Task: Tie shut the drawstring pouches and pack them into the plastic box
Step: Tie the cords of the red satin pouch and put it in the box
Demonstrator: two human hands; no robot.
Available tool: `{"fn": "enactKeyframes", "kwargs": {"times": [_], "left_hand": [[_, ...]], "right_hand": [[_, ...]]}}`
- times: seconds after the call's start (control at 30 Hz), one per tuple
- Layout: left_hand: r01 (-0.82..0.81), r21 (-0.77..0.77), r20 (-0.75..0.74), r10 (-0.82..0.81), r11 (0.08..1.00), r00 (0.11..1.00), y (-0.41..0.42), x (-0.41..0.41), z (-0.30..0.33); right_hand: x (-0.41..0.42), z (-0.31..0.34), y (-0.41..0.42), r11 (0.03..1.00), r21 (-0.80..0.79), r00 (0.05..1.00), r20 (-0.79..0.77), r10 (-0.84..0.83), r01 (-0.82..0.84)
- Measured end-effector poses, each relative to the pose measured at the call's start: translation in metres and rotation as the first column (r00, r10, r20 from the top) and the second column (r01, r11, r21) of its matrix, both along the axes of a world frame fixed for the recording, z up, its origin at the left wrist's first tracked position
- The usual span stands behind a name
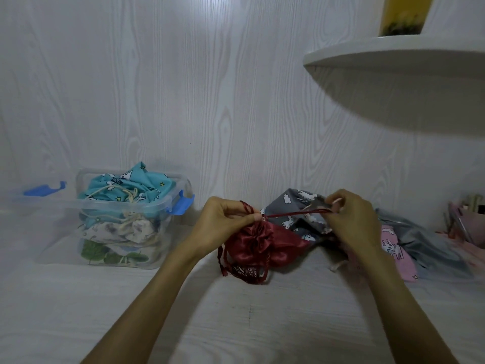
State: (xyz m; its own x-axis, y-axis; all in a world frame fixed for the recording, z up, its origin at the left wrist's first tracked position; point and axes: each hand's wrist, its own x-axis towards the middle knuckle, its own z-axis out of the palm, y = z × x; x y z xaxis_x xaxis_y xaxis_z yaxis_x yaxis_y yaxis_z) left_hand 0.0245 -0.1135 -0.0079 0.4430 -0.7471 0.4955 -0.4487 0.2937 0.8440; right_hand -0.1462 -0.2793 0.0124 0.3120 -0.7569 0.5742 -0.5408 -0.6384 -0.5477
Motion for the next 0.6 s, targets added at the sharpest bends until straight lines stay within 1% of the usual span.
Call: {"fn": "enactKeyframes", "kwargs": {"times": [0.03, 0.07, 0.1, 0.13, 0.17, 0.2, 0.23, 0.27, 0.3, 0.33, 0.37, 0.43, 0.47, 0.53, 0.6], "left_hand": [[-0.006, 0.001, -0.003, 0.006, 1.000, 1.000, 0.000, 0.001, 0.000], [-0.005, 0.004, -0.007, 0.005, 1.000, 1.000, 0.000, 0.001, 0.000], [-0.003, 0.007, -0.010, 0.003, 1.000, 1.000, 0.001, 0.001, 0.000], [0.003, 0.010, -0.012, -0.003, 1.000, 1.000, 0.001, 0.001, 0.000], [0.007, 0.014, -0.012, -0.007, 1.000, 1.000, 0.001, 0.001, 0.000], [0.009, 0.017, -0.011, -0.009, 1.000, 1.000, 0.001, 0.001, 0.000], [0.011, 0.020, -0.010, -0.011, 1.000, 1.000, 0.001, 0.001, 0.000], [0.015, 0.022, -0.013, -0.015, 1.000, 1.000, 0.000, 0.000, -0.001], [0.020, 0.024, -0.019, -0.019, 1.000, 1.000, -0.001, 0.001, -0.001], [0.021, 0.025, -0.021, -0.021, 0.999, 1.000, -0.001, 0.001, -0.001], [0.021, 0.026, -0.020, -0.021, 0.999, 1.000, -0.001, 0.000, -0.002], [0.015, 0.021, -0.009, -0.015, 1.000, 1.000, 0.000, -0.001, -0.001], [0.016, 0.017, -0.006, -0.016, 1.000, 1.000, 0.000, -0.001, -0.001], [0.021, 0.003, -0.009, -0.021, 1.000, 1.000, 0.001, -0.002, 0.000], [0.011, -0.028, -0.035, -0.012, 1.000, 0.999, 0.001, -0.001, 0.001]], "right_hand": [[-0.006, 0.003, -0.006, 0.998, 0.066, 0.997, -0.073, 0.019, -0.015], [-0.012, 0.007, -0.010, 0.989, 0.148, 0.978, -0.201, 0.057, -0.027], [-0.018, 0.013, -0.010, 0.972, 0.232, 0.922, -0.373, 0.107, -0.018], [-0.023, 0.020, -0.008, 0.957, 0.291, 0.838, -0.524, 0.149, 0.011], [-0.026, 0.027, -0.004, 0.953, 0.301, 0.778, -0.605, 0.167, 0.029], [-0.026, 0.034, 0.001, 0.963, 0.269, 0.774, -0.610, 0.169, 0.001], [-0.025, 0.042, 0.008, 0.973, 0.219, 0.819, -0.543, 0.186, -0.076], [-0.021, 0.046, 0.016, 0.970, 0.159, 0.868, -0.438, 0.235, -0.182], [-0.016, 0.048, 0.026, 0.945, 0.121, 0.882, -0.340, 0.327, -0.304], [-0.010, 0.048, 0.035, 0.900, 0.117, 0.850, -0.295, 0.435, -0.420], [-0.002, 0.044, 0.042, 0.854, 0.130, 0.795, -0.315, 0.518, -0.504], [0.015, 0.030, 0.050, 0.812, 0.171, 0.699, -0.430, 0.572, -0.559], [0.023, 0.022, 0.053, 0.815, 0.169, 0.686, -0.462, 0.562, -0.554], [0.032, 0.014, 0.053, 0.839, 0.122, 0.738, -0.420, 0.528, -0.531], [0.032, 0.014, 0.051, 0.853, 0.098, 0.800, -0.306, 0.516, -0.513]]}}
